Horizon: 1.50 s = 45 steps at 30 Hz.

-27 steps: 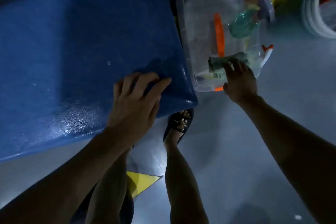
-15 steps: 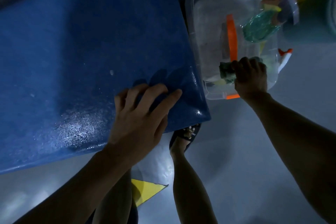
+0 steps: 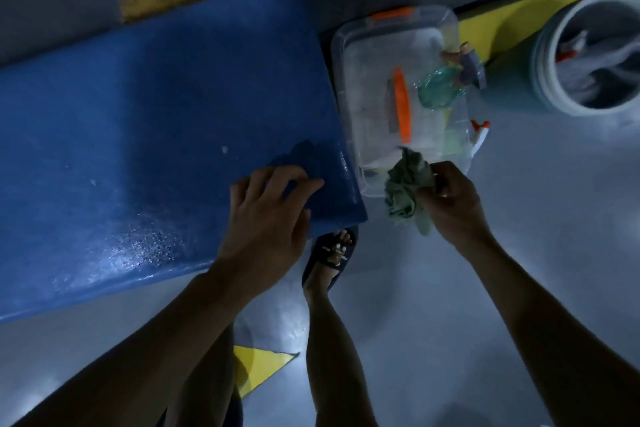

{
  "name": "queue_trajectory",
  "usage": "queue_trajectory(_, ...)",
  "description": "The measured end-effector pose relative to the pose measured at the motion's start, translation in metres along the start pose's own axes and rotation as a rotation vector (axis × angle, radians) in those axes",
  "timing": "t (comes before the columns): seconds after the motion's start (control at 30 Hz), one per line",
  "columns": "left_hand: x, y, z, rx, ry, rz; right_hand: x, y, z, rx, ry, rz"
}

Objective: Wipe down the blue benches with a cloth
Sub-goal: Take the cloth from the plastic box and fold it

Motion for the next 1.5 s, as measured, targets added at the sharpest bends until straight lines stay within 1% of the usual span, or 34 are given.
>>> queue_trajectory(0.07,-0.008,-0.007,0.003,0.029,-0.019,0.207,0.034,-0.009,0.035,0.014,-0.05,-0.203)
queue_trajectory(0.13,-0.015,-0.013,0.006,0.054,-0.059,0.485,0.069,-0.019,0.067,0.081,-0.13,-0.363)
queue_trajectory(0.2,-0.024,-0.016,0.006,0.097,-0.154,0.747,0.093,-0.028,0.094,0.182,-0.179,-0.521)
queue_trajectory(0.27,-0.036,-0.022,0.0,0.218,-0.247,1.084,0.108,-0.034,0.113,0.327,-0.183,-0.671)
queue_trajectory(0.3,-0.042,-0.027,-0.003,0.318,-0.242,1.282,0.112,-0.035,0.12,0.415,-0.179,-0.745)
queue_trajectory(0.37,-0.056,-0.033,-0.005,0.557,-0.078,1.598,0.119,-0.034,0.131,0.568,-0.161,-0.887)
queue_trajectory(0.4,-0.063,-0.034,-0.005,0.649,0.035,1.72,0.12,-0.032,0.134,0.602,-0.136,-0.934)
queue_trajectory(0.43,-0.068,-0.033,-0.003,0.695,0.034,1.818,0.121,-0.03,0.135,0.606,-0.105,-0.96)
queue_trajectory(0.47,-0.072,-0.031,0.002,0.724,-0.06,1.932,0.119,-0.029,0.136,0.587,-0.07,-0.966)
queue_trajectory(0.5,-0.074,-0.029,0.004,0.713,-0.22,2.01,0.118,-0.027,0.135,0.552,-0.04,-0.953)
queue_trajectory(0.57,-0.071,-0.019,0.008,0.584,-0.349,2.069,0.116,-0.022,0.134,0.465,-0.017,-0.871)
queue_trajectory(0.63,-0.07,-0.018,0.011,0.486,-0.405,2.087,0.116,-0.016,0.135,0.374,-0.015,-0.742)
queue_trajectory(0.7,-0.073,-0.025,0.016,0.466,-0.356,2.071,0.118,-0.009,0.137,0.268,0.0,-0.568)
queue_trajectory(0.77,-0.079,-0.029,0.021,0.491,-0.268,1.971,0.123,-0.003,0.139,0.162,-0.035,-0.328)
queue_trajectory(0.8,-0.081,-0.03,0.022,0.471,-0.261,1.912,0.125,0.001,0.141,0.135,-0.07,-0.25)
queue_trajectory(0.9,-0.078,-0.028,0.023,0.356,-0.341,1.842,0.131,0.013,0.148,0.131,-0.14,-0.206)
queue_trajectory(0.97,-0.072,-0.027,0.024,0.35,-0.402,1.852,0.135,0.018,0.151,0.146,-0.143,-0.188)
queue_trajectory(1.0,-0.069,-0.028,0.024,0.36,-0.406,1.875,0.136,0.02,0.152,0.153,-0.143,-0.185)
queue_trajectory(1.13,-0.064,-0.033,0.028,0.417,-0.311,1.946,0.141,0.026,0.152,0.182,-0.145,-0.163)
queue_trajectory(1.2,-0.062,-0.032,0.028,0.393,-0.325,1.953,0.143,0.03,0.154,0.199,-0.144,-0.147)
queue_trajectory(1.3,-0.05,-0.032,0.027,0.336,-0.356,1.991,0.145,0.033,0.155,0.192,-0.195,-0.108)
queue_trajectory(1.4,-0.037,-0.033,0.03,0.365,-0.346,2.047,0.15,0.033,0.154,0.155,-0.172,-0.1)
queue_trajectory(1.5,-0.028,-0.032,0.038,0.367,-0.33,2.077,0.155,0.034,0.152,0.059,-0.159,0.047)
Point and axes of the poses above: each hand's wrist, its own z-axis away from the middle knuckle, its own y-axis out of the palm, x = y × z, the point moved 2 cm from there along -z, towards the middle knuckle, and after that the axes turned 5 degrees about x, right-handed, at the moved point
